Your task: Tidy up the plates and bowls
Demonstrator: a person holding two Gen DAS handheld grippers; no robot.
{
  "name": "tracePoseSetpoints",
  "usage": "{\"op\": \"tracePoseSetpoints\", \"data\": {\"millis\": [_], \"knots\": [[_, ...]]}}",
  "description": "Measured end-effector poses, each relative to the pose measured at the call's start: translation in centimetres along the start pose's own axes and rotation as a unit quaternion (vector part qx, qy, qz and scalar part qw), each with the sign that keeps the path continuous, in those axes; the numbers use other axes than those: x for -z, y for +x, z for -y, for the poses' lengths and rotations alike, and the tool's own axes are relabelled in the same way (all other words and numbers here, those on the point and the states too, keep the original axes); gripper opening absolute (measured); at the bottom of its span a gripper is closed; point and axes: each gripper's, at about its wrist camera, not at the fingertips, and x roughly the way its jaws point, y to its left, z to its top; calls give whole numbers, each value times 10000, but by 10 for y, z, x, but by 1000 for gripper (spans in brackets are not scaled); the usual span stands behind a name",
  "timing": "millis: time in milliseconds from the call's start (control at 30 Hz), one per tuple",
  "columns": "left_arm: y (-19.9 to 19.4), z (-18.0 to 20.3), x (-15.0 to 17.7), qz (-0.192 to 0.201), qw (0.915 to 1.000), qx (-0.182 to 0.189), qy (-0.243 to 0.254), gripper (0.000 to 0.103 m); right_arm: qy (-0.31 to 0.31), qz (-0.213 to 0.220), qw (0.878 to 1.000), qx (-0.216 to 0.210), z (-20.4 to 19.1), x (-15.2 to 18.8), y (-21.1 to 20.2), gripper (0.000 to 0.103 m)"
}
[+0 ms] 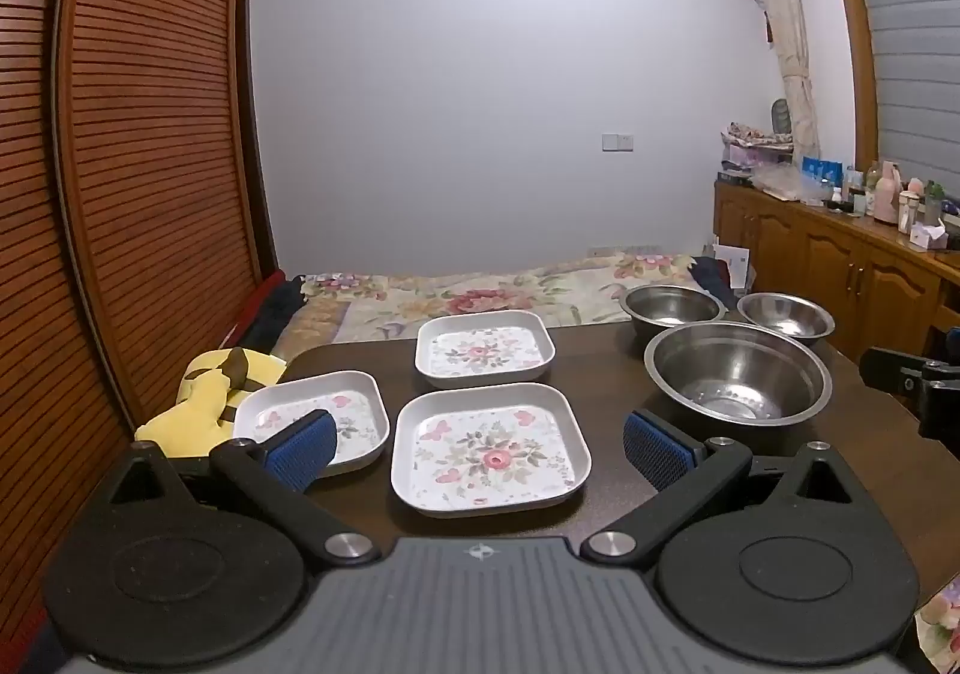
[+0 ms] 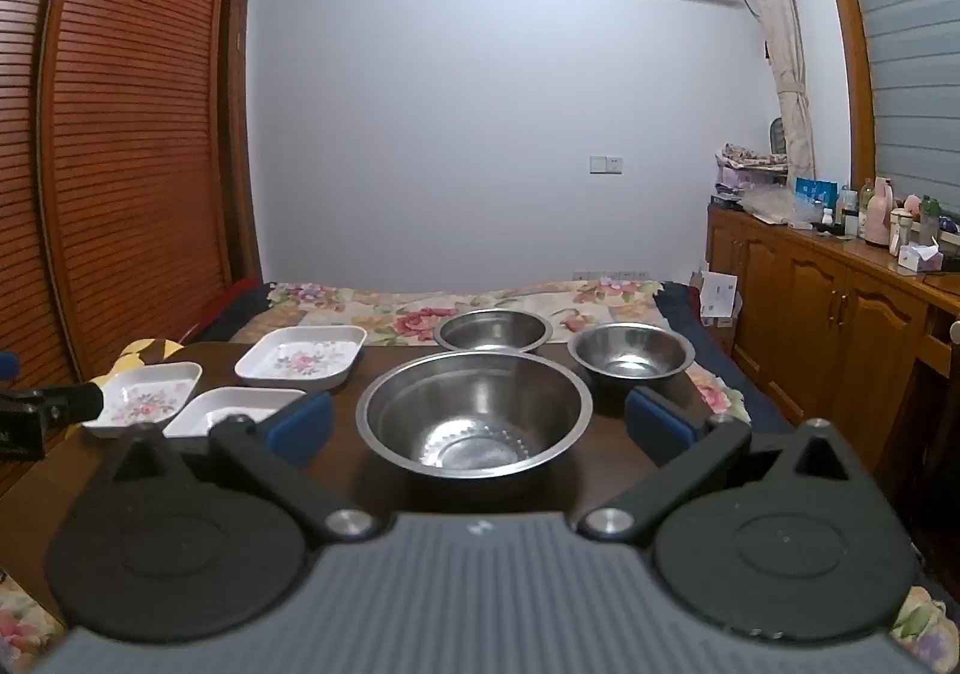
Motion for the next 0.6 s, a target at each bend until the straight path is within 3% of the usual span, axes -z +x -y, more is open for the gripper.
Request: {"op": "tracePoseSetpoints", "data": {"millis": [600], "knots": [[-7,1,-5,87,10000,13,24,103,-50,-18,10000,11,-2,1,-1,103]]}}
